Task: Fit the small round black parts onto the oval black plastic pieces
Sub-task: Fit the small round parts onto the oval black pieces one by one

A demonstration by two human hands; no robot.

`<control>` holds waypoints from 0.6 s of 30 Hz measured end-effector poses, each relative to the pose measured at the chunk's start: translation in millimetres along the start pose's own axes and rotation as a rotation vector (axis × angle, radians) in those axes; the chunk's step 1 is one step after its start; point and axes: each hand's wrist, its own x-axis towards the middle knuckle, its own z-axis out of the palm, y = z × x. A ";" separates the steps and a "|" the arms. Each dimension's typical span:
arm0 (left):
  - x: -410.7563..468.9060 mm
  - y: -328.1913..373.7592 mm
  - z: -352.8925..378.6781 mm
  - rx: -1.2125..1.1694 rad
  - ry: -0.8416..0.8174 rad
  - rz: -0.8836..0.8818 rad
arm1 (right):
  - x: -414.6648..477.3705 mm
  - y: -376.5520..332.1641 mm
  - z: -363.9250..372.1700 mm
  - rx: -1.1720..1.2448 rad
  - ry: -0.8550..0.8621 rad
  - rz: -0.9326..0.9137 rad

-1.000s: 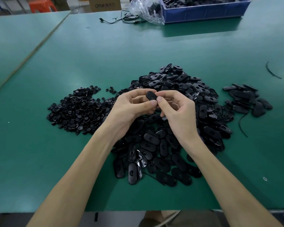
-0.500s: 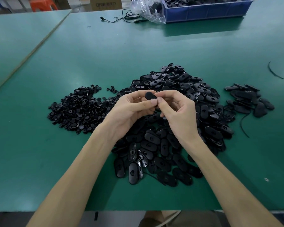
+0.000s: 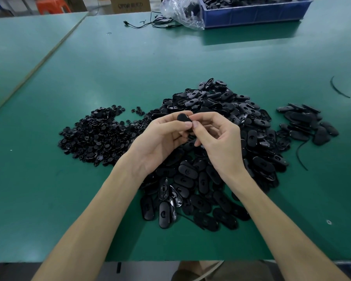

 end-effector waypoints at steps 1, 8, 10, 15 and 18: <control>0.1 -0.2 0.1 0.002 -0.001 0.006 | 0.1 -0.2 0.0 0.007 0.004 0.006; 1.4 -0.4 0.7 0.017 0.033 0.018 | 1.9 0.0 -0.3 0.108 0.037 0.058; 1.2 -0.5 0.9 0.014 0.029 0.015 | 2.0 0.1 -0.1 0.128 0.037 0.068; 0.0 0.1 1.2 0.005 0.019 0.020 | 1.9 -1.0 0.4 0.166 0.027 0.077; -0.5 0.8 1.2 0.004 0.025 0.021 | 2.1 -1.1 0.9 0.175 0.015 0.075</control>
